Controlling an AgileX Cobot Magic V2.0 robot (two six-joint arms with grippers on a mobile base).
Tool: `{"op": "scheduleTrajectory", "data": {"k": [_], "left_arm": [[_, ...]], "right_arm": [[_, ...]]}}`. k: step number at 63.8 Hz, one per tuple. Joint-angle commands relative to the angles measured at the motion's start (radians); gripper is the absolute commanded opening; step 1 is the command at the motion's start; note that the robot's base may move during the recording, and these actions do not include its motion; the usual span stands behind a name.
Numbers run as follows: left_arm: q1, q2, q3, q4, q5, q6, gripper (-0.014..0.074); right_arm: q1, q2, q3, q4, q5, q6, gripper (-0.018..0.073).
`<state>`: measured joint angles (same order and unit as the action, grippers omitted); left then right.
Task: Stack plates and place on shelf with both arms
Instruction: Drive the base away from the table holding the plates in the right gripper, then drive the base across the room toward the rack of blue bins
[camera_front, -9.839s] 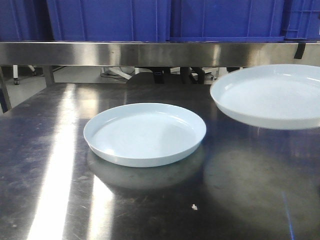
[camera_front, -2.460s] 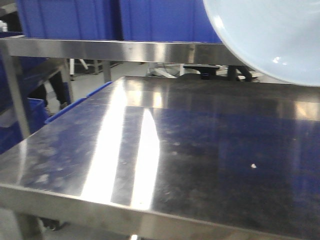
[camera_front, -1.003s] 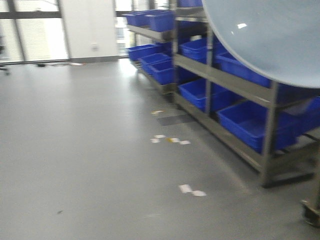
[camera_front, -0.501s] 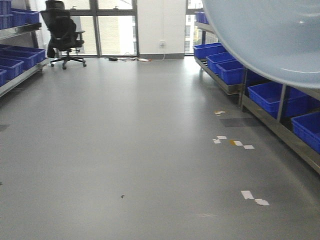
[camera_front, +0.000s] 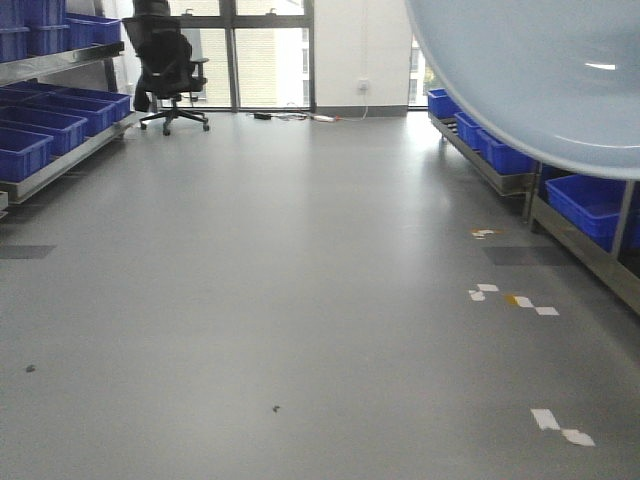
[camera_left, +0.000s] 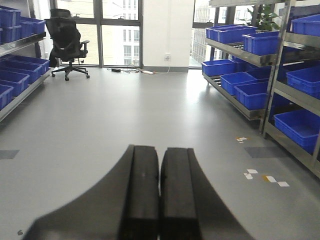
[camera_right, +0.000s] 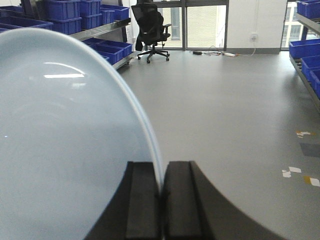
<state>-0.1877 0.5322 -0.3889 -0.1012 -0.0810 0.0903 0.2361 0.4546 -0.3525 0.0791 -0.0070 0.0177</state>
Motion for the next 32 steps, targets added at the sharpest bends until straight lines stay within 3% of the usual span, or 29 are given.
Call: {"op": "scheduleTrajectory", "data": {"k": [1,32], "left_arm": [[0.0,0.004,-0.03,-0.003,-0.087,-0.009,0.008],[0.0,0.004,-0.03,-0.003,-0.087,-0.009,0.008]], "right_arm": [[-0.005,0.0,-0.031,0.005,-0.102,0.0,0.0048],[-0.005,0.0,-0.031,0.005,-0.102,0.0,0.0048]]}}
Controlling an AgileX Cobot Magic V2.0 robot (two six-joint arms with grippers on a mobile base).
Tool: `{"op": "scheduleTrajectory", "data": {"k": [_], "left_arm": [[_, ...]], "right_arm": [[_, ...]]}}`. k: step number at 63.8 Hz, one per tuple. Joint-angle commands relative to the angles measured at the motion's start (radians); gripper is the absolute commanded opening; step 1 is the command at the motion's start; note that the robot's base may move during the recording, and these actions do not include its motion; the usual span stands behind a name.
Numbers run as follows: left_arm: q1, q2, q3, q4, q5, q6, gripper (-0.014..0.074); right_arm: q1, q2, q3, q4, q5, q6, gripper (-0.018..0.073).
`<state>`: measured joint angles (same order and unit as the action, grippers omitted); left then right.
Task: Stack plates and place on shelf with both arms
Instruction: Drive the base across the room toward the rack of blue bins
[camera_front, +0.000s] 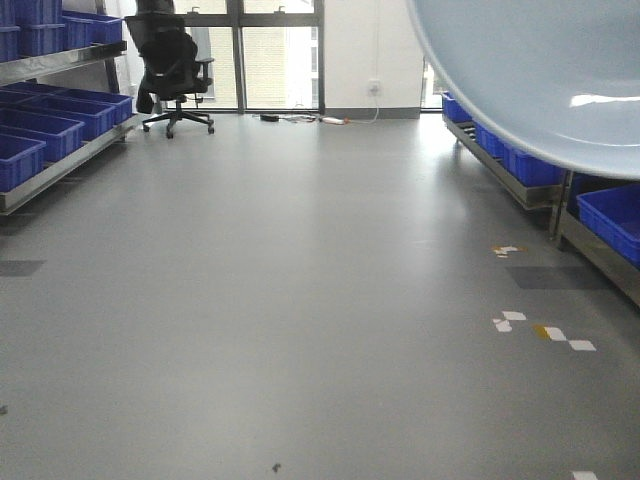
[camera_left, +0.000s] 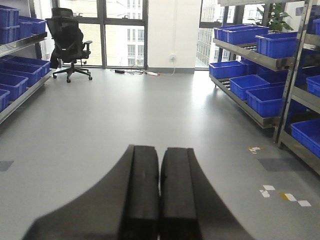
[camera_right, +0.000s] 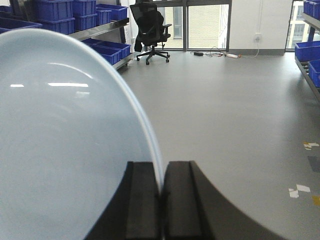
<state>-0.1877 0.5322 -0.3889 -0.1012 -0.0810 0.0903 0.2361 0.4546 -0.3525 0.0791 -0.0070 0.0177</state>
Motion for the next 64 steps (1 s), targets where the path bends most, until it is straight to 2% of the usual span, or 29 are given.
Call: {"op": "scheduleTrajectory", "data": {"k": [1,64], "left_arm": [[0.0,0.004,-0.03,-0.003,-0.087,-0.009,0.008],[0.0,0.004,-0.03,-0.003,-0.087,-0.009,0.008]], "right_arm": [[-0.005,0.0,-0.031,0.005,-0.102,0.0,0.0048],[-0.005,0.0,-0.031,0.005,-0.102,0.0,0.0048]]}}
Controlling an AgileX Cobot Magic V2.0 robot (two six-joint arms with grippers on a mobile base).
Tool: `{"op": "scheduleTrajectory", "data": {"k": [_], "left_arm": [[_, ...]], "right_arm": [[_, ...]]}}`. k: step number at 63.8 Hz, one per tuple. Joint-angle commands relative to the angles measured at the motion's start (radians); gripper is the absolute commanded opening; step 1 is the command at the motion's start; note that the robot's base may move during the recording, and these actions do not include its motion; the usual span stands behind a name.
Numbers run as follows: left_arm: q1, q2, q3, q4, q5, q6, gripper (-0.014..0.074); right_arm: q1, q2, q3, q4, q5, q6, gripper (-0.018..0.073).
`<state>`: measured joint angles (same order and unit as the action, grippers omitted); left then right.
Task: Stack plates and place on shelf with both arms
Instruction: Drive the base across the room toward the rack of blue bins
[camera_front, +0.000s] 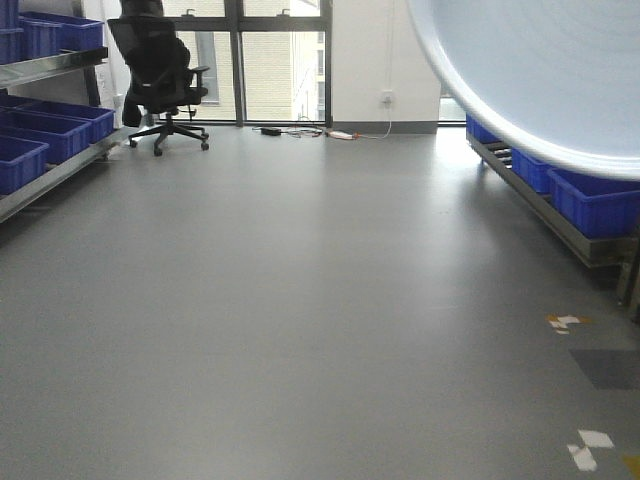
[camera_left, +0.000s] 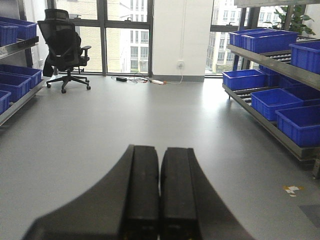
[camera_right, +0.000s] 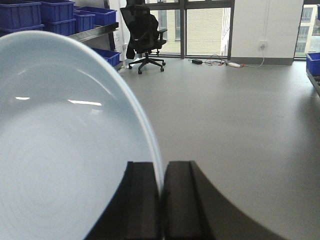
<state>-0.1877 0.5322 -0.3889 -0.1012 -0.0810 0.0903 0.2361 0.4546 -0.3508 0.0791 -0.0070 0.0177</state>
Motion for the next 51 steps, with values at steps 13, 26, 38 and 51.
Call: {"op": "scheduleTrajectory", "data": {"k": [13,26,38,51], "left_arm": [[0.0,0.004,-0.03,-0.003,-0.087,-0.009,0.008],[0.0,0.004,-0.03,-0.003,-0.087,-0.009,0.008],[0.0,0.004,-0.03,-0.003,-0.087,-0.009,0.008],[0.0,0.004,-0.03,-0.003,-0.087,-0.009,0.008]], "right_arm": [[-0.005,0.0,-0.032,0.005,-0.102,0.0,0.0048],[-0.005,0.0,-0.032,0.005,-0.102,0.0,0.0048],[-0.005,0.0,-0.032,0.005,-0.102,0.0,0.0048],[-0.005,0.0,-0.032,0.005,-0.102,0.0,0.0048]]}}
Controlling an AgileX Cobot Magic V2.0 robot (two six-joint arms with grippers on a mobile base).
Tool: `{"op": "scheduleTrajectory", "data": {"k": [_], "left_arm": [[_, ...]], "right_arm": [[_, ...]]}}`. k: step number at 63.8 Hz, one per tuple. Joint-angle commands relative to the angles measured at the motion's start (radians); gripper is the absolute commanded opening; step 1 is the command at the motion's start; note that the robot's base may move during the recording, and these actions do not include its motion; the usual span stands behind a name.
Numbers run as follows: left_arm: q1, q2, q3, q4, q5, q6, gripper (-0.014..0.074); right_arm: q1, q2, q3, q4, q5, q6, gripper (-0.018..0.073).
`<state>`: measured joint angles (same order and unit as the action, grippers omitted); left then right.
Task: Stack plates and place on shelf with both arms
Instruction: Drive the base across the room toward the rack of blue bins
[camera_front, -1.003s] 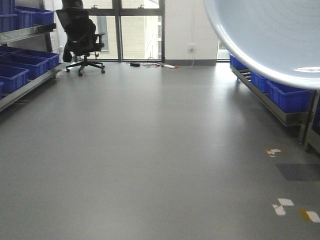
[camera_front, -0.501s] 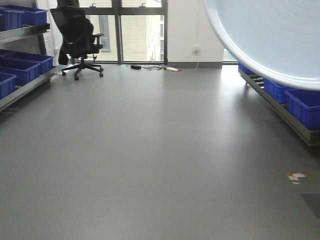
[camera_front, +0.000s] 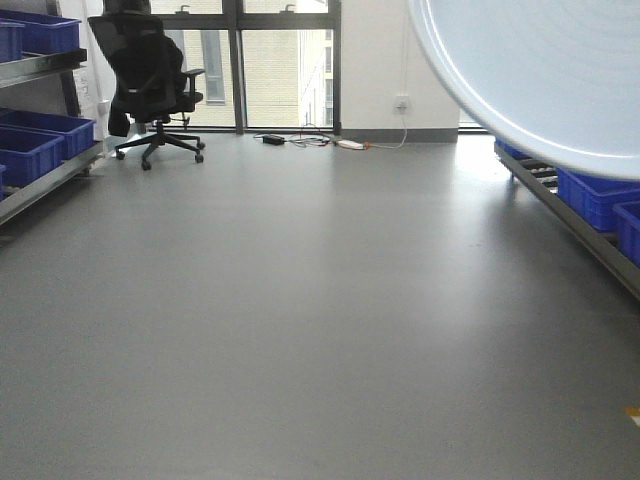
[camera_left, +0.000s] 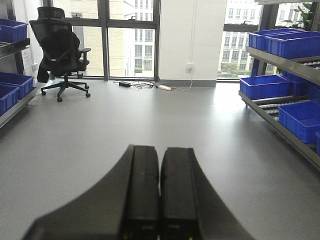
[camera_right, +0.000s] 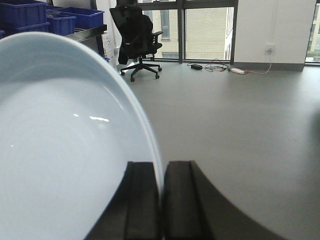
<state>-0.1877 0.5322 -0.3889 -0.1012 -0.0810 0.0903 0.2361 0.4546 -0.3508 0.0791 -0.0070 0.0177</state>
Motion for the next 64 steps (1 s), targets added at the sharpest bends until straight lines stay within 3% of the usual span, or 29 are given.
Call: {"op": "scheduleTrajectory", "data": {"k": [1,64], "left_arm": [[0.0,0.004,-0.03,-0.003,-0.087,-0.009,0.008],[0.0,0.004,-0.03,-0.003,-0.087,-0.009,0.008]], "right_arm": [[-0.005,0.0,-0.032,0.005,-0.102,0.0,0.0048],[-0.005,0.0,-0.032,0.005,-0.102,0.0,0.0048]]}}
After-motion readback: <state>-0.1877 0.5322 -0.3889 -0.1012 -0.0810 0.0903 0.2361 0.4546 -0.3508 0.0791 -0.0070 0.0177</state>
